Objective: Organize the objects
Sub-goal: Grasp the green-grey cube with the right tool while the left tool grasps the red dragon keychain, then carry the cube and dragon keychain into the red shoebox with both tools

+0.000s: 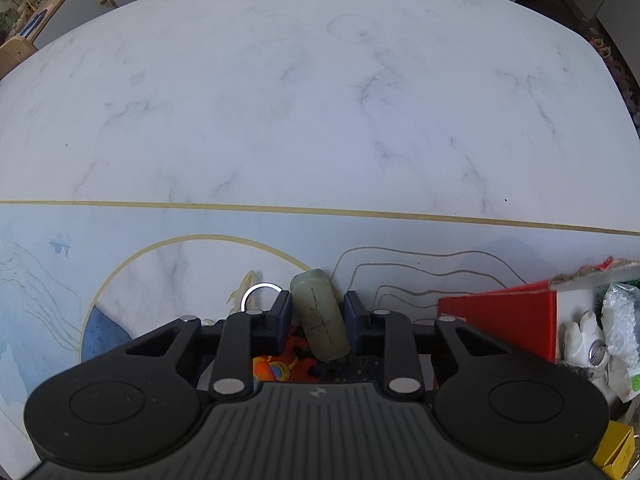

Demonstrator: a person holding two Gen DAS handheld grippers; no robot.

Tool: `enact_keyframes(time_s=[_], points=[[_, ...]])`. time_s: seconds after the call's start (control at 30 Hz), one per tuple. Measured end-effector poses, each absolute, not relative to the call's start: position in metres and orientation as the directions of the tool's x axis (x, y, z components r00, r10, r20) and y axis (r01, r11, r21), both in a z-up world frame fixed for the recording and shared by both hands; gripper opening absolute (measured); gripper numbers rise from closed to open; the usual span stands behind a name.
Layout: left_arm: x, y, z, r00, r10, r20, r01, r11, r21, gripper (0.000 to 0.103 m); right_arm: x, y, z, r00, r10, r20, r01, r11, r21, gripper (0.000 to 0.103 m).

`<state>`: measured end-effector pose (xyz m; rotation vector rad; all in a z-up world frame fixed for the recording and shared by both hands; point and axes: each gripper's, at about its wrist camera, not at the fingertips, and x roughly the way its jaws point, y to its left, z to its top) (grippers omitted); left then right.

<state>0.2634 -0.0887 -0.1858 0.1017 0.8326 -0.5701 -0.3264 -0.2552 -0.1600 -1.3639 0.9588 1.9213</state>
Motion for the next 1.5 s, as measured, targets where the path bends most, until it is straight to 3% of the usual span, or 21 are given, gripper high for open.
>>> enact_keyframes(time_s=[0.13,0.33,0.4,0.57,0.7,1.1,1.5], points=[[0.266,-0.08,-0.182,0.529,-0.458,-0.714,0.523,0.839,-0.15,0.041,-0.322,-0.26,-0.154,-0.307,0.072,-0.949,-0.802,-0.556,0.218,0.027],[0.261,-0.079,-0.18,0.54,-0.447,-0.713,0.553,0.827,-0.099,0.042,-0.316,-0.269,-0.142,-0.322,0.083,-0.943,-0.803,-0.552,0.225,0.025],[0.261,-0.079,-0.181,0.536,-0.447,-0.716,0.553,0.827,-0.101,0.044,-0.315,-0.271,-0.137,-0.329,0.093,-0.94,-0.806,-0.547,0.228,0.025],[0.26,-0.079,-0.186,0.535,-0.441,-0.721,0.558,0.825,-0.09,0.062,-0.296,-0.272,-0.122,-0.376,0.107,-0.92,-0.797,-0.544,0.262,0.024],[0.258,-0.082,-0.188,0.534,-0.435,-0.725,0.563,0.823,-0.079,0.068,-0.288,-0.276,-0.11,-0.4,0.115,-0.909,-0.79,-0.546,0.279,0.024],[0.249,-0.097,-0.196,0.581,-0.388,-0.715,0.557,0.831,0.002,0.059,-0.27,-0.284,-0.098,-0.431,0.141,-0.892,-0.794,-0.529,0.3,0.024],[0.255,-0.091,-0.186,0.57,-0.404,-0.716,0.55,0.834,-0.032,0.056,-0.25,-0.293,-0.074,-0.474,0.165,-0.865,-0.774,-0.546,0.321,0.024]])
